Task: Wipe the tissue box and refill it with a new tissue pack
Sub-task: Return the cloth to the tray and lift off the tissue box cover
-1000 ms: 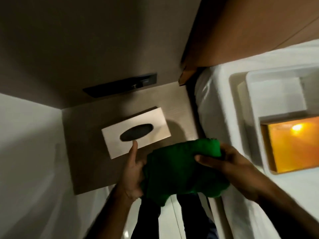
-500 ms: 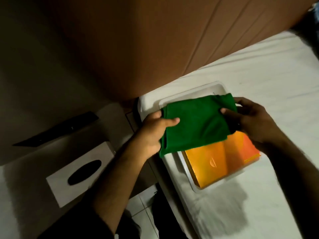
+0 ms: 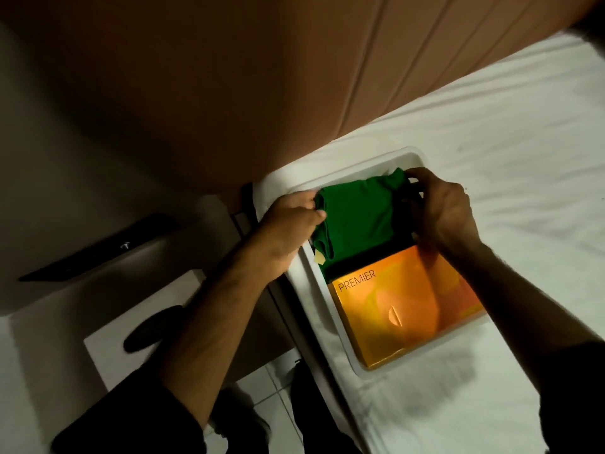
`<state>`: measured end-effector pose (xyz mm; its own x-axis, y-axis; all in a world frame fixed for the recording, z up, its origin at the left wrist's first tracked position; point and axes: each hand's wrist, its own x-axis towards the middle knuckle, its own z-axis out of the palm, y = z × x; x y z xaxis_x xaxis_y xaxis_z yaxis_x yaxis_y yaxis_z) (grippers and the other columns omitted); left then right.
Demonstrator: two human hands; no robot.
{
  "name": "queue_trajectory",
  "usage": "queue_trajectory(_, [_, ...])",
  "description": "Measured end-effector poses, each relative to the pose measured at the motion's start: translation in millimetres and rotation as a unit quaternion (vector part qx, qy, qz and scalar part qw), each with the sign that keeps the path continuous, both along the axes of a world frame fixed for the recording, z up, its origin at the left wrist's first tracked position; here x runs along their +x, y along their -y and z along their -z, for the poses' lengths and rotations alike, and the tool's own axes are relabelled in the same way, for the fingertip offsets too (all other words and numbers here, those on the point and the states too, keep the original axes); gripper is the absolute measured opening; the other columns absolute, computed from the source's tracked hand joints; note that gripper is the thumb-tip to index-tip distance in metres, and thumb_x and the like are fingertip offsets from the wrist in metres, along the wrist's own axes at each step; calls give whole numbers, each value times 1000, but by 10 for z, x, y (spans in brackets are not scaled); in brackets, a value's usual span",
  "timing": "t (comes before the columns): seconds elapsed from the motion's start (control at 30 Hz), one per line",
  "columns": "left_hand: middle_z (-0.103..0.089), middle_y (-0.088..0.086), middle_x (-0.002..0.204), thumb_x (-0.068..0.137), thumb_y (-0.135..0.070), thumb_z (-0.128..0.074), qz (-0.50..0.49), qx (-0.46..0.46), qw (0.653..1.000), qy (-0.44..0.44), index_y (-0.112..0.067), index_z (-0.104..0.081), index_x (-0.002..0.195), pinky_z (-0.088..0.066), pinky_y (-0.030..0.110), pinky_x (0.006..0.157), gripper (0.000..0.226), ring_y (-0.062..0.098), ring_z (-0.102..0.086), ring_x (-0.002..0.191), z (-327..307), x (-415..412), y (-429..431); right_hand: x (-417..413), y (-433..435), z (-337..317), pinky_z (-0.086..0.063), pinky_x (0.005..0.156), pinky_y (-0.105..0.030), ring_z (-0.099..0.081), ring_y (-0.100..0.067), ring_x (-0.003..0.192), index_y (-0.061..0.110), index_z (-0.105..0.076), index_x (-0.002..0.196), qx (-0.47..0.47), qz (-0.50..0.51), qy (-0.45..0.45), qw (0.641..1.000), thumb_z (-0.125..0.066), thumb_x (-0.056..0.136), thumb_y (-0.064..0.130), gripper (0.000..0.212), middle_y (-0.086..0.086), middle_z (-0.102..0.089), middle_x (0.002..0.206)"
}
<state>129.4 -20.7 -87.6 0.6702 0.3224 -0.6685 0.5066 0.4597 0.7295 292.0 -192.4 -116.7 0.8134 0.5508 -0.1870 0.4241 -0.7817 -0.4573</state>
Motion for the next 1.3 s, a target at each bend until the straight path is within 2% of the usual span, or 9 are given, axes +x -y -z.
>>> queue_trajectory(0.17, [-61, -2, 132, 96, 1, -47, -96, 72, 992, 28, -15, -51, 137, -51, 22, 95, 44, 10, -62, 118, -11, -795, -305, -183, 76, -96, -57, 87, -48, -69, -35, 105, 23, -48, 140, -55, 7, 77, 995, -66, 91, 37, 54, -10, -69, 127])
queue_trajectory(0.37, [-65, -5, 122, 93, -1, -53, -205, 153, 961, -101, -35, -63, 111, -50, 35, 94, 40, 19, -62, 115, 431, -2263, -630, -1051, -321, -256, -45, 92, -30, -62, -25, 110, 18, -61, 126, 138, -72, 126, 980, -63, 92, 24, 35, -9, -68, 122])
queue_trajectory(0.53, [-64, 3, 125, 93, -5, -59, -257, 270, 897, -239, -22, -65, 116, -50, 40, 89, 30, 23, -60, 115, 975, -3423, -795, -2175, -909, 26, -53, 86, -21, -65, -2, 92, 33, -62, 121, 169, -235, -64, 955, -51, 95, 40, 29, 17, -67, 109])
queue_trajectory(0.67, [-60, 15, 130, 93, -15, -60, -266, 289, 859, -329, -6, -59, 127, -45, 35, 79, 35, 33, -58, 115, 1408, -3977, -919, -2738, -1322, 671, -58, 83, -37, -71, -25, 93, 15, -64, 125, 34, -235, -189, 953, -54, 97, 33, 34, -6, -73, 108])
queue_trajectory(0.83, [-54, 15, 137, 101, -41, -42, -291, 151, 880, -344, -14, -53, 134, -41, 43, 96, 44, 34, -51, 122, 1874, -4267, -959, -2891, -1592, 1365, -40, 95, -37, -51, -19, 111, 15, -53, 141, -105, -109, -331, 932, -45, 102, 38, 46, -15, -58, 139])
queue_trajectory(0.93, [-49, 13, 145, 100, -46, -43, -295, 71, 899, -317, -10, -47, 140, -36, 39, 105, 54, 33, -46, 132, 2077, -4296, -958, -2978, -1630, 1614, -40, 100, -34, -44, -14, 107, 16, -63, 123, -70, -90, -373, 921, -48, 103, 35, 31, -7, -58, 120])
queue_trajectory(1.03, [-54, 15, 138, 100, -46, -43, -268, 108, 908, -302, -11, -52, 136, -38, 31, 93, 52, 32, -51, 122, 2162, -4295, -962, -3067, -1716, 1721, -38, 88, -34, -48, -19, 97, 33, -57, 82, -53, -38, -357, 932, -51, 99, 46, 23, -3, -53, 102])
queue_trajectory(1.17, [-64, 9, 104, 100, -45, -42, -270, 128, 921, -251, -12, -63, 120, -43, 22, 64, 44, 20, -61, 88, 2208, -4358, -945, -3169, -1674, 1779, -45, 98, -35, -60, -22, 107, 21, -68, 107, -9, -16, -331, 944, -50, 98, 51, 35, -5, -68, 115])
queue_trajectory(1.3, [-60, -2, 90, 101, -44, -40, -294, 142, 912, -247, -17, -64, 112, -40, 20, 59, 37, 6, -54, 74, 2235, -4331, -956, -3269, -1682, 1788, -48, 96, -37, -62, -24, 110, 24, -68, 111, 3, -2, -319, 948, -51, 97, 51, 36, -5, -69, 117])
